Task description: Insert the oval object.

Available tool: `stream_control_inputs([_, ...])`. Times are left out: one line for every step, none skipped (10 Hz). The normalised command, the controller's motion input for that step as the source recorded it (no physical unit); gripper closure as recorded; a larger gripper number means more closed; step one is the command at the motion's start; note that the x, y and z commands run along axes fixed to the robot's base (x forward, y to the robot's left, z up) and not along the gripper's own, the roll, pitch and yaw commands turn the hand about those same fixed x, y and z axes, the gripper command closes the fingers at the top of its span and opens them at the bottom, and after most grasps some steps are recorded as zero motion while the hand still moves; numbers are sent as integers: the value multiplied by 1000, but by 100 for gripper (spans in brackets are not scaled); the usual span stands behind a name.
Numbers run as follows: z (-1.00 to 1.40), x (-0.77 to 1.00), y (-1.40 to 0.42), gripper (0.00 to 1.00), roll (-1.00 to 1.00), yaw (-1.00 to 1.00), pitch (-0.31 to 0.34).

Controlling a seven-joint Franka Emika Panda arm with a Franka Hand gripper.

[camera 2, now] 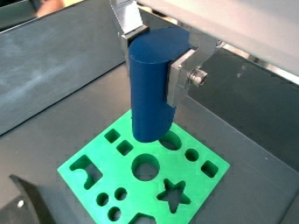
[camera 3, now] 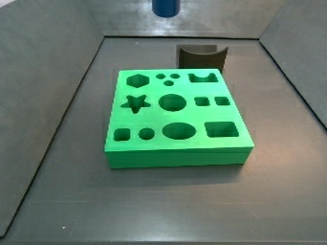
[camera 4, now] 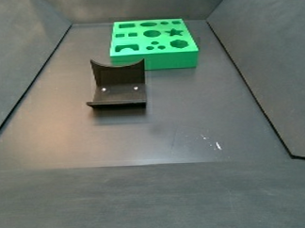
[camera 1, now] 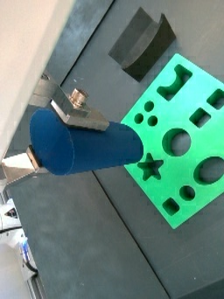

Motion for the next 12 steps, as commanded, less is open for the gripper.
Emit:
stream_control_inputs([-411,-3,-283,100,-77,-754,-119])
stream_control_inputs([-534,-37,-237,100,-30,-837,-129])
stream_control_inputs([-537,-37,-237,100,-30,-837,-129])
stream_control_inputs([-534,-17,-243,100,-31,-820,-131])
stream_control_inputs([-540,0,-246,100,-34,-794,-129])
stream_control_inputs([-526,-29,-243,100,-34,-823,-129])
stream_control_inputs([-526,-31,-240,100,-34,-826,-129])
stream_control_inputs([-529,-31,-240,100,-30,-831,-127])
stream_control_inputs([-529,-3,-243,100,-30,-814,-121])
stream_control_inputs([-580,86,-274,100,-36,-640,-99])
stream_control_inputs([-654,369,-243,100,-13,-537,-44])
stream_control_inputs([-626,671,-149,100,0,-463,0])
